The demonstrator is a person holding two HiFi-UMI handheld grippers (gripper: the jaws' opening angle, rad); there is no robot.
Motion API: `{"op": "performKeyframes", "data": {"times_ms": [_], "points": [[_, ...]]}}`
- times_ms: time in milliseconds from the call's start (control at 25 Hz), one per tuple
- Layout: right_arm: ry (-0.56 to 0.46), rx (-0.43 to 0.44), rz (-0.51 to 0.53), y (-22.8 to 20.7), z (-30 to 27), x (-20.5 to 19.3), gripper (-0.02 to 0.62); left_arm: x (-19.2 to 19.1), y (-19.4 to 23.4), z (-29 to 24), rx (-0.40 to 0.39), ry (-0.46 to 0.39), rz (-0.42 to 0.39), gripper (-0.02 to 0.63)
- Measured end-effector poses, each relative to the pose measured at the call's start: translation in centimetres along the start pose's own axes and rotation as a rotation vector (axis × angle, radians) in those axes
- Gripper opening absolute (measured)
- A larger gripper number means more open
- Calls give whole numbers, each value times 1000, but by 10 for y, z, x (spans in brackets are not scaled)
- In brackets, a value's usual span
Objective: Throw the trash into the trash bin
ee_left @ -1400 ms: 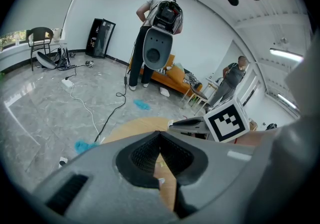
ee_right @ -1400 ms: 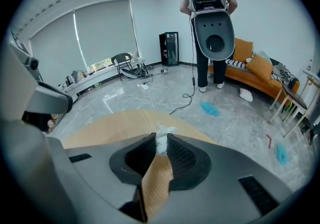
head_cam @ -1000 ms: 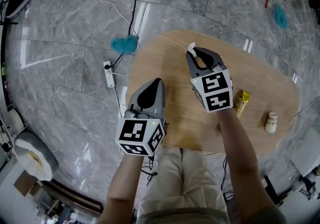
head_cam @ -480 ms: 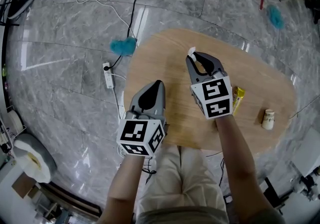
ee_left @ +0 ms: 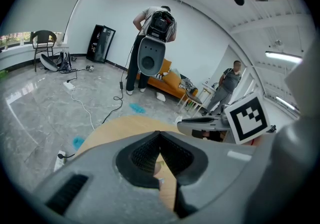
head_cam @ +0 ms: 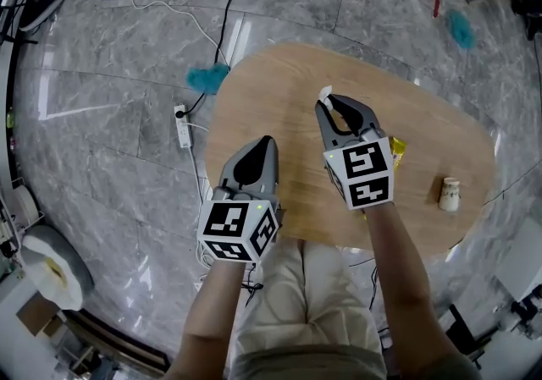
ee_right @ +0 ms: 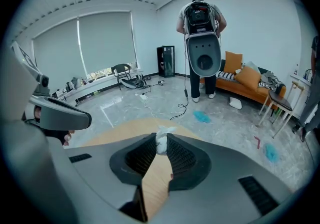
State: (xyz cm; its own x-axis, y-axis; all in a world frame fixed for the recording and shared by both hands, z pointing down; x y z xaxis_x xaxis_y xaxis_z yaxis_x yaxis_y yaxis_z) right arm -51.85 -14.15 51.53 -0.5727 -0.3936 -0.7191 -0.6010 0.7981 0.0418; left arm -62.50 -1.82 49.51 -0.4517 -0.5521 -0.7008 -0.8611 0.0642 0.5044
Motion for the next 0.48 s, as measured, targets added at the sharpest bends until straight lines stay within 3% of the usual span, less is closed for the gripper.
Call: {"op": "performKeyframes", "data": {"times_ms": [480], "points": [[-32, -19, -4, 0, 57, -9, 64, -14, -39, 22, -6, -15, -9, 0]]}}
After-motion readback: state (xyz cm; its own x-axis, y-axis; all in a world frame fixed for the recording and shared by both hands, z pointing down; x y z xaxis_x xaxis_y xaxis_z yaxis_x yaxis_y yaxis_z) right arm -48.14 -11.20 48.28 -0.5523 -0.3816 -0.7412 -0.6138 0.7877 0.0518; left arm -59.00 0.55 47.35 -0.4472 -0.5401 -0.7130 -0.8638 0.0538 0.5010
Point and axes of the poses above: the fingertips, and each gripper's own axes: z backward along the fingers, y to its left, x out of its top, the point moved 6 cm from there along z, backward along the fingers, and after that the axes turned 7 degrees about -x, right-handed, at the moved point
